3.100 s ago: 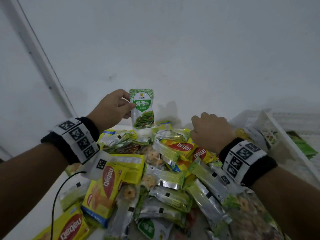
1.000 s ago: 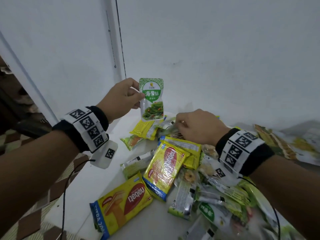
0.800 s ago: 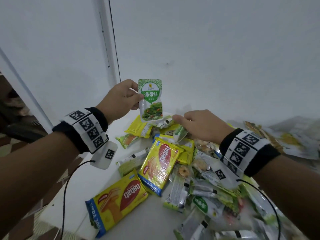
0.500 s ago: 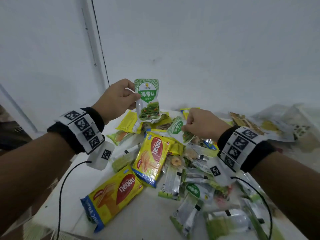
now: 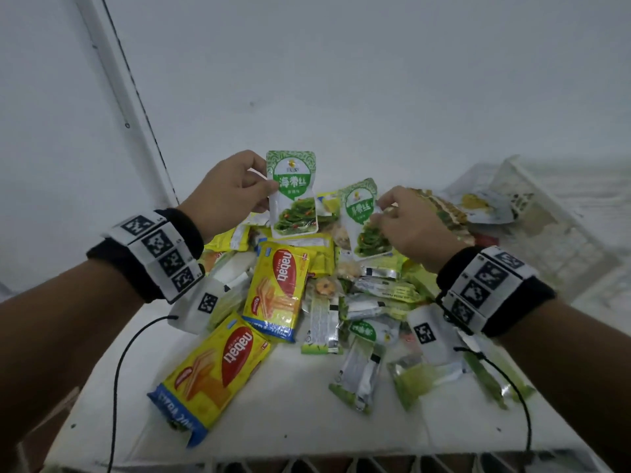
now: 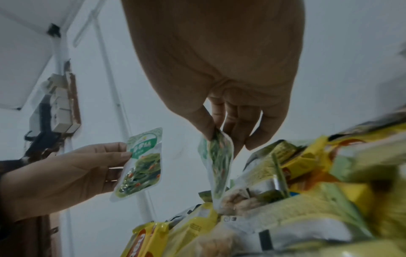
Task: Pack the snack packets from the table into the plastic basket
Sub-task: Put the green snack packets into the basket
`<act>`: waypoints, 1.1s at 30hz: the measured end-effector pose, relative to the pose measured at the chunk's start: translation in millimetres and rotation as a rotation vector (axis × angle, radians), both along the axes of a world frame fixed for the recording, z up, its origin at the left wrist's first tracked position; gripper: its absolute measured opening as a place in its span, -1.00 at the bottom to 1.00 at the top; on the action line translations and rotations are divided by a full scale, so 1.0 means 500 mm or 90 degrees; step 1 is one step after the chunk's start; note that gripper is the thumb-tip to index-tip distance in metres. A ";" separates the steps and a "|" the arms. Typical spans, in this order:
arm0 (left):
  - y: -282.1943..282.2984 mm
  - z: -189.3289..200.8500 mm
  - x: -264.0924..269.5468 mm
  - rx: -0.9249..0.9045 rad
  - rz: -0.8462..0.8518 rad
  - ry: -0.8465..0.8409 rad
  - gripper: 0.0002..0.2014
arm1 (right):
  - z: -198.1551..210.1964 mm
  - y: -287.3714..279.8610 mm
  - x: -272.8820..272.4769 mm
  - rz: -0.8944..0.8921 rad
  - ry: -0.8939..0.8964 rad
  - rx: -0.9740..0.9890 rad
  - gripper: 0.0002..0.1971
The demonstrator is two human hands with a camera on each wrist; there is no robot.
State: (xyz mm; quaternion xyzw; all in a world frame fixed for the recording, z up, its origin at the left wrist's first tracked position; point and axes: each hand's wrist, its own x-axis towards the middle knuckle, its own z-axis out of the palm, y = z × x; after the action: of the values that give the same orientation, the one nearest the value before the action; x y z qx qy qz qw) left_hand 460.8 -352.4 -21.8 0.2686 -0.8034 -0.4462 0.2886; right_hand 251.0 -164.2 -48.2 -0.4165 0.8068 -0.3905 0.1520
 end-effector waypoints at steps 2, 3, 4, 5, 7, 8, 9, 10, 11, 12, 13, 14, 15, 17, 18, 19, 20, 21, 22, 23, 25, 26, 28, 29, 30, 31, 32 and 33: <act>0.013 0.004 -0.015 0.004 -0.018 0.003 -0.87 | -0.008 0.025 -0.009 -0.029 -0.041 -0.052 -0.90; 0.021 0.005 -0.025 0.006 -0.029 0.004 -0.87 | -0.010 0.038 -0.016 -0.043 -0.056 -0.073 -0.91; 0.029 0.006 -0.034 0.010 -0.042 0.004 -0.87 | -0.011 0.050 -0.022 -0.059 -0.070 -0.093 -0.91; 0.037 0.006 -0.044 0.012 -0.056 0.008 -0.88 | -0.012 0.060 -0.032 -0.076 -0.086 -0.112 -0.91; 0.056 0.007 -0.066 0.013 -0.079 0.014 -0.90 | -0.010 0.080 -0.057 -0.105 -0.115 -0.135 -0.88; 0.067 0.008 -0.078 0.017 -0.090 0.014 -0.90 | -0.008 0.091 -0.071 -0.117 -0.125 -0.142 -0.88; 0.077 0.009 -0.092 0.022 -0.100 0.014 -0.89 | -0.007 0.101 -0.087 -0.127 -0.133 -0.148 -0.87; 0.086 0.012 -0.105 0.026 -0.109 0.014 -0.89 | -0.005 0.110 -0.103 -0.134 -0.147 -0.156 -0.87; 0.094 0.015 -0.120 0.028 -0.116 0.012 -0.88 | -0.002 0.118 -0.119 -0.141 -0.166 -0.166 -0.87; 0.103 0.020 -0.135 0.024 -0.119 0.010 -0.88 | 0.001 0.126 -0.135 -0.149 -0.188 -0.181 -0.86; 0.113 0.026 -0.153 0.017 -0.121 0.006 -0.88 | 0.006 0.135 -0.151 -0.154 -0.213 -0.202 -0.86; 0.123 0.030 -0.172 0.012 -0.120 0.005 -0.88 | 0.012 0.145 -0.167 -0.158 -0.231 -0.218 -0.85; 0.135 0.036 -0.193 0.010 -0.120 0.007 -0.89 | 0.018 0.156 -0.185 -0.162 -0.235 -0.228 -0.85; 0.164 0.048 -0.241 0.005 -0.121 0.010 -0.88 | 0.033 0.183 -0.226 -0.150 -0.230 -0.238 -0.85; 0.181 0.053 -0.267 0.001 -0.118 0.009 -0.86 | 0.040 0.200 -0.247 -0.140 -0.230 -0.245 -0.85; 0.200 0.057 -0.294 -0.004 -0.114 0.007 -0.85 | 0.046 0.219 -0.269 -0.131 -0.228 -0.250 -0.85; 0.221 0.060 -0.321 -0.005 -0.111 0.007 -0.85 | 0.053 0.239 -0.294 -0.126 -0.220 -0.249 -0.84; 0.246 0.063 -0.350 -0.004 -0.112 0.008 -0.86 | 0.058 0.260 -0.320 -0.126 -0.214 -0.249 -0.84; 0.270 0.065 -0.379 -0.001 -0.115 0.009 -0.87 | 0.065 0.280 -0.346 -0.126 -0.210 -0.247 -0.83; 0.289 0.066 -0.401 0.002 -0.117 0.008 -0.87 | 0.068 0.295 -0.367 -0.126 -0.210 -0.247 -0.82; 0.338 0.069 -0.461 0.006 -0.117 0.005 -0.84 | 0.079 0.336 -0.427 -0.132 -0.207 -0.248 -0.81; 0.362 0.072 -0.492 0.006 -0.117 0.004 -0.85 | 0.084 0.358 -0.456 -0.137 -0.203 -0.242 -0.83; 0.401 0.077 -0.544 0.005 -0.115 0.002 -0.88 | 0.087 0.393 -0.504 -0.142 -0.195 -0.234 -0.86; 0.417 0.079 -0.568 0.004 -0.112 0.002 -0.89 | 0.087 0.408 -0.526 -0.142 -0.197 -0.234 -0.86; 0.430 0.080 -0.590 0.006 -0.109 0.001 -0.90 | 0.086 0.423 -0.544 -0.141 -0.201 -0.233 -0.86; 0.442 0.082 -0.610 0.010 -0.108 0.000 -0.90 | 0.084 0.436 -0.562 -0.143 -0.202 -0.227 -0.86; 0.451 0.084 -0.628 0.014 -0.107 -0.002 -0.89 | 0.083 0.447 -0.577 -0.147 -0.204 -0.222 -0.86; 0.459 0.087 -0.646 0.016 -0.110 -0.005 -0.89 | 0.082 0.456 -0.593 -0.153 -0.207 -0.218 -0.86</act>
State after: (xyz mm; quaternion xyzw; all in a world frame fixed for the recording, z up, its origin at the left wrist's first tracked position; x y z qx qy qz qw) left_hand 137.9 -122.8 21.5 0.2041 -0.8190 -0.4784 0.2423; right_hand -45.4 63.7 -7.2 -0.2695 0.7374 -0.5985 0.1593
